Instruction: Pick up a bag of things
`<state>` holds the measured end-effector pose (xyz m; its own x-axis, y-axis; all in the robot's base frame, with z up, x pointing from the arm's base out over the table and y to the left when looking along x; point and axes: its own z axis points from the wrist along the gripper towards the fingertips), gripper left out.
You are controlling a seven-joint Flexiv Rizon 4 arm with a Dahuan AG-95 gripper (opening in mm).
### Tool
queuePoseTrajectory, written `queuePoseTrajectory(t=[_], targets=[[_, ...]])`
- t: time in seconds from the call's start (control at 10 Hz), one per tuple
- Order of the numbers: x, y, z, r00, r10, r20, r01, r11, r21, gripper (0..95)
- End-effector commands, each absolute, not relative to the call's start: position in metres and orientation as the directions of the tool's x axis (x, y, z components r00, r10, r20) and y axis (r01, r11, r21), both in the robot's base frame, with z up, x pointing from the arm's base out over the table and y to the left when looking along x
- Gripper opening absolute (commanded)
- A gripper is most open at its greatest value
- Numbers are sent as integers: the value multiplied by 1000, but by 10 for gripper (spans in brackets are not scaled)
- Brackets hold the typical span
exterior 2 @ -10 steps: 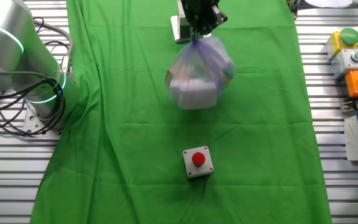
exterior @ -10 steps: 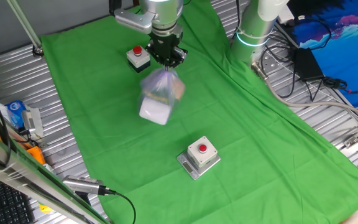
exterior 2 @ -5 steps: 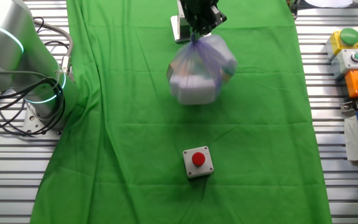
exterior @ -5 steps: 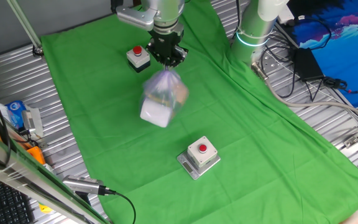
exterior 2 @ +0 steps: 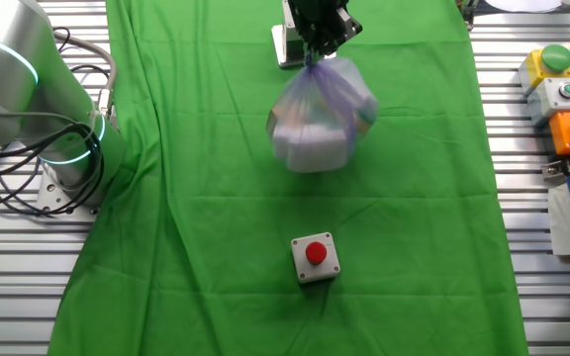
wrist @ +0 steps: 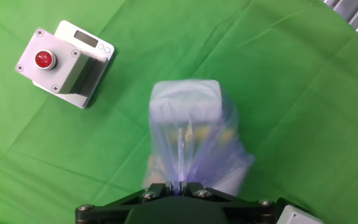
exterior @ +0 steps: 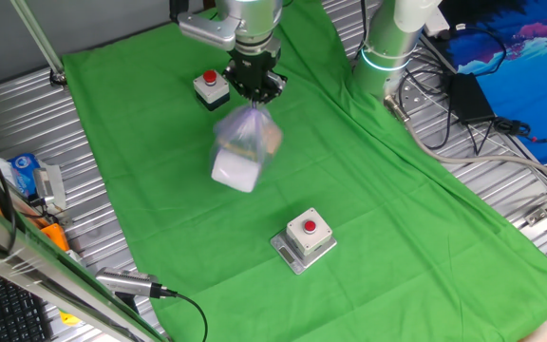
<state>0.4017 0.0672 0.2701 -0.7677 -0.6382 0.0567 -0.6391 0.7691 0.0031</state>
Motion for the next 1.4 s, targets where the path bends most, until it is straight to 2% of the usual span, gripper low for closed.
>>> queuePoseTrajectory(t=[0.1, 0.4, 0.8, 1.1, 1.4], targets=[[401, 68, 271, -757, -651, 50, -652, 758, 5, 0], [390, 62, 287, -757, -652, 43, -652, 758, 11, 0], [364, 53, 327, -761, -648, 41, -647, 762, 31, 0], [360, 47, 343, -765, -644, 22, -641, 764, 77, 0], [359, 48, 347, -759, -650, 18, -647, 758, 82, 0]])
